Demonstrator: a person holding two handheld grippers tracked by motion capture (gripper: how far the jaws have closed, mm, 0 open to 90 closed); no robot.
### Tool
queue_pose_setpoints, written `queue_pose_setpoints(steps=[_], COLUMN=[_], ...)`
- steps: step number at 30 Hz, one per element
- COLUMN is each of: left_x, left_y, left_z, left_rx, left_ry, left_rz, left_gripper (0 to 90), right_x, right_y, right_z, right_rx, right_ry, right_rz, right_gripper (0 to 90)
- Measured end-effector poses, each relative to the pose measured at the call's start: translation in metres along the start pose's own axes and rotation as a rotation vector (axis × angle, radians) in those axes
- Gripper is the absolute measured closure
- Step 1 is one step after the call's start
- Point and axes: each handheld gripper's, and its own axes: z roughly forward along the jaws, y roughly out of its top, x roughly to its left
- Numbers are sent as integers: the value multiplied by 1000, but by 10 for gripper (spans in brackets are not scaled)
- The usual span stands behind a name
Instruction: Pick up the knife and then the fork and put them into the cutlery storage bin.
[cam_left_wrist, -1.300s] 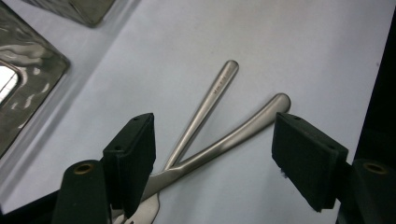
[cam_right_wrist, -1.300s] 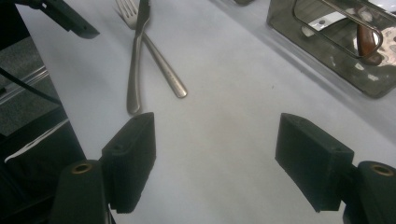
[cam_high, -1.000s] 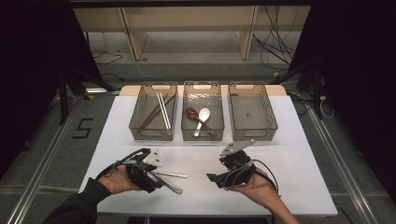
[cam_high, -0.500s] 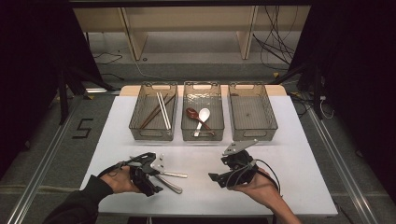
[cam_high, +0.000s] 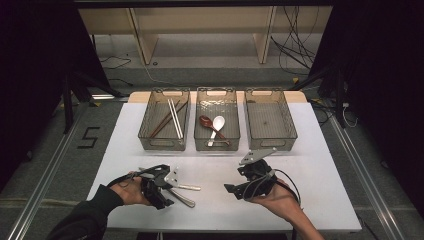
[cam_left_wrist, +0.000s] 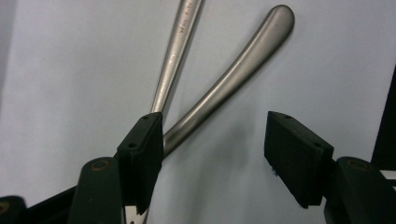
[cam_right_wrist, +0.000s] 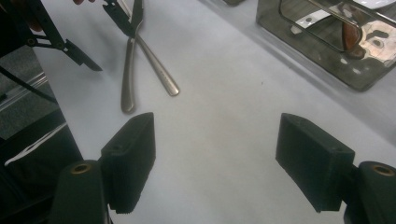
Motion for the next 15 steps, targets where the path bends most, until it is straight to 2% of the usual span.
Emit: queue_pose_setpoints(steps=[5, 8, 11, 15], left_x=[0, -2, -3, -2], left_y=[2, 3, 5, 7], left_z=[1, 3, 4, 7], left_rx=[4, 15, 5, 24], left_ry=[-6, 4, 9, 12], left_rz=[45, 65, 74, 121], left_gripper=[394, 394, 410, 439], right_x=[0, 1, 1, 2], right_y=[0, 0, 0, 1], right_z=[1, 1, 1, 2], right_rx=[5, 7, 8, 13], right_ry=[1, -1, -2, 0], right_rz=[-3, -4, -5, -5], right_gripper=[293, 293, 293, 293])
